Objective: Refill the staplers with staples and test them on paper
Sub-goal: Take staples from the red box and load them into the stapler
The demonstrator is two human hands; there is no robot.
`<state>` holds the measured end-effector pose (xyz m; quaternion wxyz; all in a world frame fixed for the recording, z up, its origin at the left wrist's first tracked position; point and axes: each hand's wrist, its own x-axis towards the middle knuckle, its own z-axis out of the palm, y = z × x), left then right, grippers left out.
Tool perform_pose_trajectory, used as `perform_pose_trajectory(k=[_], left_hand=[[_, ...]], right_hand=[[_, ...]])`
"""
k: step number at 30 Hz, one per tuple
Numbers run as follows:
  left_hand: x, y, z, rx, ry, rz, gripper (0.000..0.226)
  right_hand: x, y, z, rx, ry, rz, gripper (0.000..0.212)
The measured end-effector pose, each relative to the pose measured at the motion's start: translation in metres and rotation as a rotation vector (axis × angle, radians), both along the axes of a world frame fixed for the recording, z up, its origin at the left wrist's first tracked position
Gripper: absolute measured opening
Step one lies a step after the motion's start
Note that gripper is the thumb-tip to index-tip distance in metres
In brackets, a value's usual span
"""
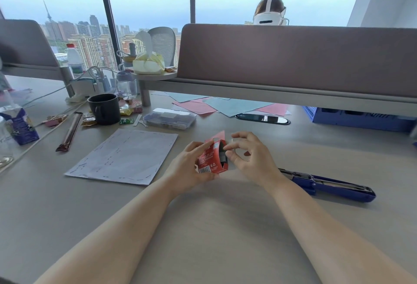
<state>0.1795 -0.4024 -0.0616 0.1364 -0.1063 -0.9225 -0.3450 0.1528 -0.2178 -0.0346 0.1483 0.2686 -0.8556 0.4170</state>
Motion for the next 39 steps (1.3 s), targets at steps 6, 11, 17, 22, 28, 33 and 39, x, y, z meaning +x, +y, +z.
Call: perform_pose_trajectory(k=[6,11,17,22,28,33,39], left_hand=[[-0.0016,-0.0035,-0.0006,-0.021,-0.009,0.013,0.084],[-0.0018,-0.0032,-0.0003,-0.035,-0.024,0.027,0.085],[-0.0035,-0.0043,-0.0008,-0.057,-0.033,0.043,0.081],[-0.001,-0.003,0.0011,-0.006,-0.058,0.03,0.077],[0.0006,0.0003,0.0008,0.113,-0.088,-0.056,0.075],[-0.0004,-0.0009,0.0019,0.065,-0.047,0.003,0.075],[-0.0047,-0.0036,0.0,-0.244,-0.088,0.078,0.073]], right_hand=[[-0.0011,-0.0003,-0.0011,0.125,0.017,-0.019,0.023],[-0.0007,-0.0007,-0.0002,0.062,0.031,-0.05,0.018],[0.001,0.0003,0.0034,-0.013,0.076,-0.079,0.015],[0.0038,-0.0011,0.0056,-0.016,0.119,-0.087,0.014],[0.0055,-0.0056,0.0067,-0.033,0.186,-0.06,0.013],[0.0048,-0.0036,0.0059,-0.186,0.056,-0.103,0.013],[0.0006,-0.0015,0.0013,-0.212,-0.022,-0.124,0.007]])
